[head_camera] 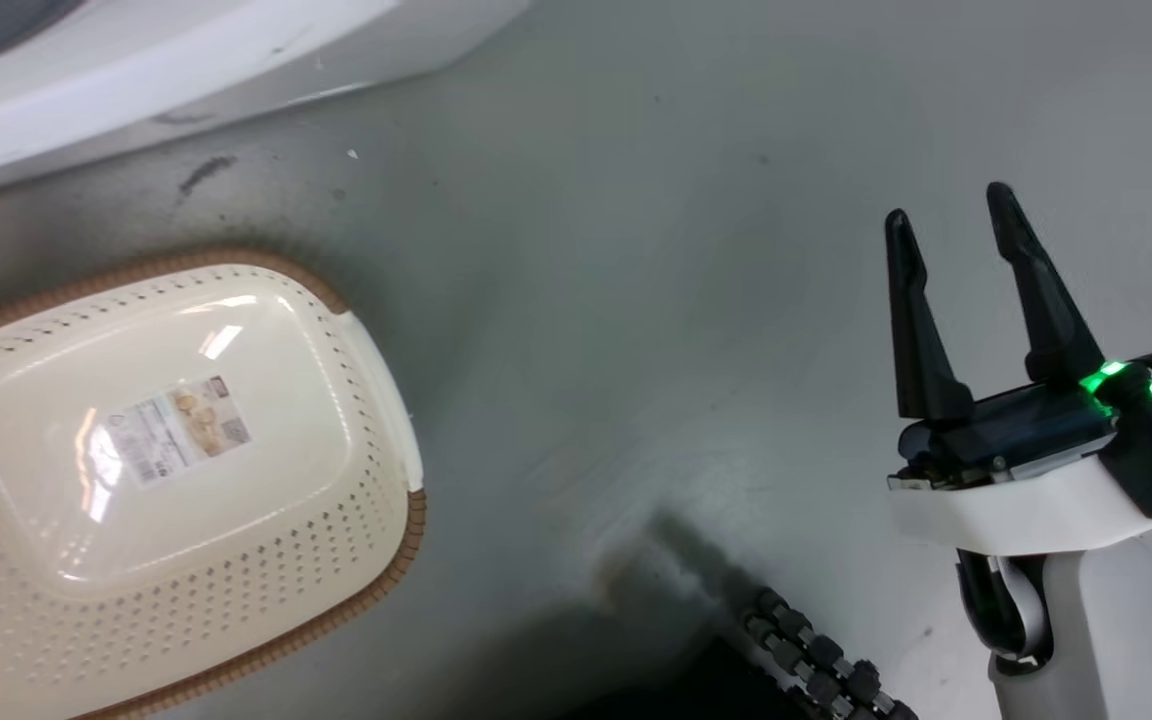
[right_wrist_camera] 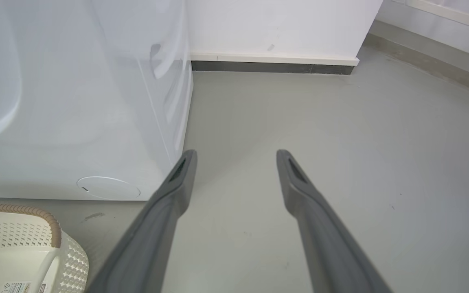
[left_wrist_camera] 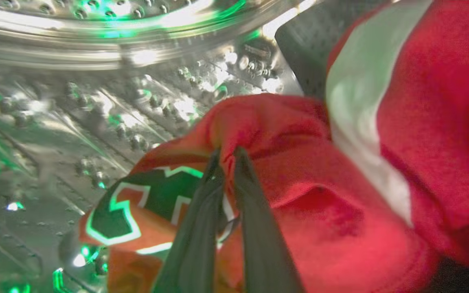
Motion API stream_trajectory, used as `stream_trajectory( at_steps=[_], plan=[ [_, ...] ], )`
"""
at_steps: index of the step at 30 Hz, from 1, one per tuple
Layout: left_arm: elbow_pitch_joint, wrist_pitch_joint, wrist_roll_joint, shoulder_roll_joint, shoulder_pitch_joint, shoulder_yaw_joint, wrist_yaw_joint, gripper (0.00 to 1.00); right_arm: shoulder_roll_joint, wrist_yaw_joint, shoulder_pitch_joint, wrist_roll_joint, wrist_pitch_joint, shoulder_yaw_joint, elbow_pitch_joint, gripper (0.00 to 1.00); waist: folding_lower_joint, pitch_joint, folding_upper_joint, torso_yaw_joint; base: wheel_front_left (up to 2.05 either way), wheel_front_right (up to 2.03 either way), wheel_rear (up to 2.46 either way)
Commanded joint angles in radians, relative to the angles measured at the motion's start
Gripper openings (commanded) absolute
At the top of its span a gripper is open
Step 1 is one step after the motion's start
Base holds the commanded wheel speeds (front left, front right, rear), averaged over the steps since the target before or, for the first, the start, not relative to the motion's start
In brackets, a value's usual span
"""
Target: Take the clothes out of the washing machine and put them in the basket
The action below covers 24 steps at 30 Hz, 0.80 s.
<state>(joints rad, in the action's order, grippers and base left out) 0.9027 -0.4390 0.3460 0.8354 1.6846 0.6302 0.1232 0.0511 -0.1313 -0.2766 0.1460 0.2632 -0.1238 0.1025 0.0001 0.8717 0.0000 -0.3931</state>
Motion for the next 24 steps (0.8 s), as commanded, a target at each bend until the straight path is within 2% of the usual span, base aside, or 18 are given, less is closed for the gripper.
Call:
stream_trajectory(
  at_steps=[1, 8, 16, 24],
  plan=[
    [0.005, 0.026, 0.001, -0.005, -0.018, -0.002, -0.003, 0.0, -0.002, 0.001, -0.014, -0.008, 0.002, 0.006, 0.001, 1.0, -0.0001, -0.036, 0.0, 0.027, 0.0, 0.0, 0.0],
    [0.06, 0.248, 0.035, -0.09, -0.145, 0.003, -0.017, 0.0, -0.002, 0.001, 0.002, -0.067, 0.002, 0.059, -0.014, 1.0, -0.0001, -0.161, 0.0, 0.1, 0.0, 0.0, 0.0],
    [0.092, 0.505, 0.05, -0.184, -0.343, 0.031, -0.034, 0.0, -0.002, 0.001, 0.039, -0.129, 0.002, 0.075, -0.041, 1.0, -0.0001, -0.317, 0.0, 0.186, 0.0, 0.0, 0.0],
    [0.05, 0.682, 0.092, -0.274, -0.54, 0.021, -0.078, 0.0, -0.001, 0.001, 0.086, -0.16, 0.003, 0.084, -0.073, 1.0, -0.0001, -0.47, 0.0, 0.261, 0.0, 0.0, 0.0]
  ],
)
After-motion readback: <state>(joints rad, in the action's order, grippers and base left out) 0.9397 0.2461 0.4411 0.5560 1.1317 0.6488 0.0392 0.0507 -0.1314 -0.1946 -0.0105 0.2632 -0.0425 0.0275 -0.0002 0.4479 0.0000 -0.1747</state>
